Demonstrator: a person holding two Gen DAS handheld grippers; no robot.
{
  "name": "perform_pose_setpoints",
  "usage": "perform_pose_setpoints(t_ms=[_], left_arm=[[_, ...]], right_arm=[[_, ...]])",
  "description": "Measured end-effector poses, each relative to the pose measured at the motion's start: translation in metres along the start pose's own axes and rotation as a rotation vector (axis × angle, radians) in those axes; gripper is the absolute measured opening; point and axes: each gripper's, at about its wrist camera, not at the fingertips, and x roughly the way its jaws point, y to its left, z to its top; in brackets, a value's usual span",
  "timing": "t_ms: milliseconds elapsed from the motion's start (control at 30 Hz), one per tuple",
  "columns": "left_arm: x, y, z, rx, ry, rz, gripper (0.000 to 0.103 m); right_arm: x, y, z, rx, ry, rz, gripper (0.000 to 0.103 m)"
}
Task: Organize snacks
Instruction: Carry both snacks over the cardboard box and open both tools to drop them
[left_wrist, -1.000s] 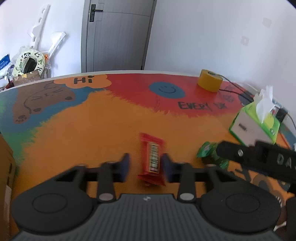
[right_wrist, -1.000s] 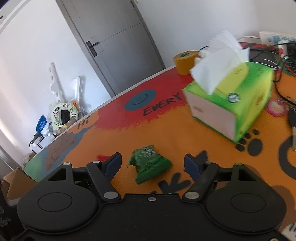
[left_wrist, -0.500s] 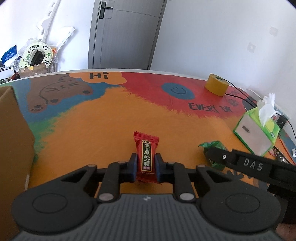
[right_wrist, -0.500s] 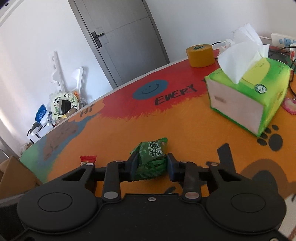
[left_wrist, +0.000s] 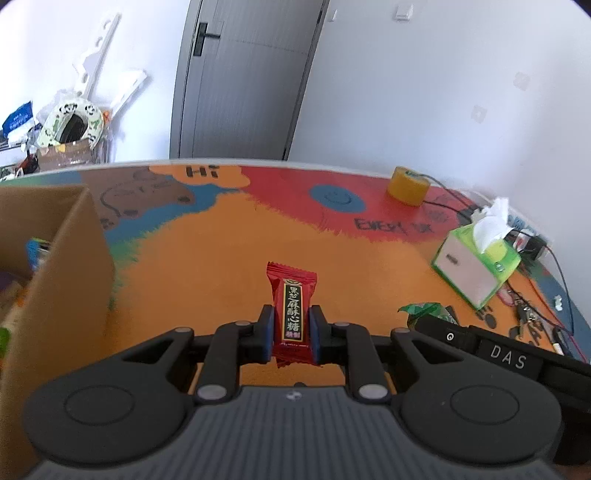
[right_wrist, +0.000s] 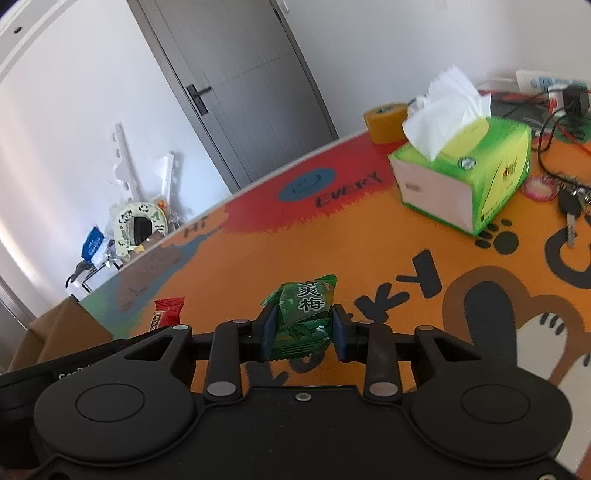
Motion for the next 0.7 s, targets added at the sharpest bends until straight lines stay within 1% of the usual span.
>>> perform_pose_setpoints(t_ms=[267,700], left_arm=[[-0.035,0.004,0.002,0.004,-0.056,-0.012,0.019],[-0.087,0.017,0.001,0.001,-0.136,0.003,0.019]], right_arm=[[-0.024,0.018,-0.002,-0.023,-0.048,0.034,0.032],[-0.058,0.045,-0.011,-0.043,-0.096,0.101,0.032]])
